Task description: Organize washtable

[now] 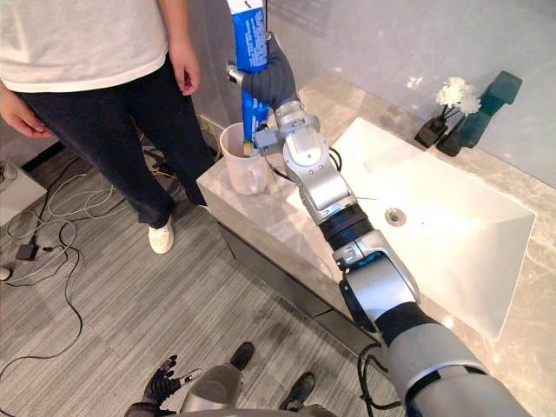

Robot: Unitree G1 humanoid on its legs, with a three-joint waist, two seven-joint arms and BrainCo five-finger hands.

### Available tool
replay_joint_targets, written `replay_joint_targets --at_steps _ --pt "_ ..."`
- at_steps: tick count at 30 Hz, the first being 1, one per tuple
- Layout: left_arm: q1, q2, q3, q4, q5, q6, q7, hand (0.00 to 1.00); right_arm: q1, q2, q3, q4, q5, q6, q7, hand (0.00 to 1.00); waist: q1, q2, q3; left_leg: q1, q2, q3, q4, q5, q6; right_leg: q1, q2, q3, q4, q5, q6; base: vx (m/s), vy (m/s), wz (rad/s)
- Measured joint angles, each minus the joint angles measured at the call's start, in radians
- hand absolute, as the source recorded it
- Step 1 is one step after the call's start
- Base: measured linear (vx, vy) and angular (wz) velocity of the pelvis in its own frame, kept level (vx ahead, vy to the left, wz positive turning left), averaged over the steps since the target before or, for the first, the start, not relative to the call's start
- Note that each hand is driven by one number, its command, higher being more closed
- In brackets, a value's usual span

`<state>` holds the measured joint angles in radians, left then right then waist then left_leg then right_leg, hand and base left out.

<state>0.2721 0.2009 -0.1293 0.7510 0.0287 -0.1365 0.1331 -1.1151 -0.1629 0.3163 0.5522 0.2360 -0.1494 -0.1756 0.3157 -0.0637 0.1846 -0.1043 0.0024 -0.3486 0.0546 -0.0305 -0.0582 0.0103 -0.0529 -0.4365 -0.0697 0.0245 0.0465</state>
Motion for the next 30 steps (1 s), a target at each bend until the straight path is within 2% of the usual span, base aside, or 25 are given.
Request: replay_joint_targets --at_steps 3,25,26,30 --pt "0.000 0.000 -0.001 0.008 -0.010 0.000 0.000 0.00 -0.031 0.004 0.005 0.053 -0.014 0.004 0.000 1.00 0.001 0.000 0.000 -0.003 0.000 -0.001 0.000 0.000 -0.001 -0.002 0.000 -0.001 0.000 0.000 0.000 0.00 0.000 0.00" --pt "0.000 0.008 -0.018 0.014 -0.057 -0.004 0.003 0.00 -0.033 0.058 0.018 0.073 -0.049 0.004 -0.020 1.00 0.002 0.004 0.027 -0.006 0.012 0.003 -0.002 0.000 -0.001 -0.015 0.000 0.002 0.017 -0.012 -0.002 0.00 0.000 0.00" --pt "0.000 0.008 -0.018 0.014 -0.057 -0.004 0.003 0.00 -0.033 0.059 0.019 0.073 -0.051 0.004 -0.020 0.00 0.002 0.005 0.031 -0.006 0.012 0.003 -0.002 0.000 -0.001 -0.015 0.001 0.002 0.018 -0.012 -0.003 0.00 0.000 0.00" --pt "0.000 0.008 -0.018 0.014 -0.057 -0.005 0.003 0.00 -0.033 0.058 0.037 0.076 -0.057 0.005 -0.021 0.00 0.000 0.006 0.043 -0.005 0.013 0.004 -0.002 0.000 -0.002 -0.017 0.001 0.003 0.023 -0.015 -0.004 0.00 0.000 0.00"
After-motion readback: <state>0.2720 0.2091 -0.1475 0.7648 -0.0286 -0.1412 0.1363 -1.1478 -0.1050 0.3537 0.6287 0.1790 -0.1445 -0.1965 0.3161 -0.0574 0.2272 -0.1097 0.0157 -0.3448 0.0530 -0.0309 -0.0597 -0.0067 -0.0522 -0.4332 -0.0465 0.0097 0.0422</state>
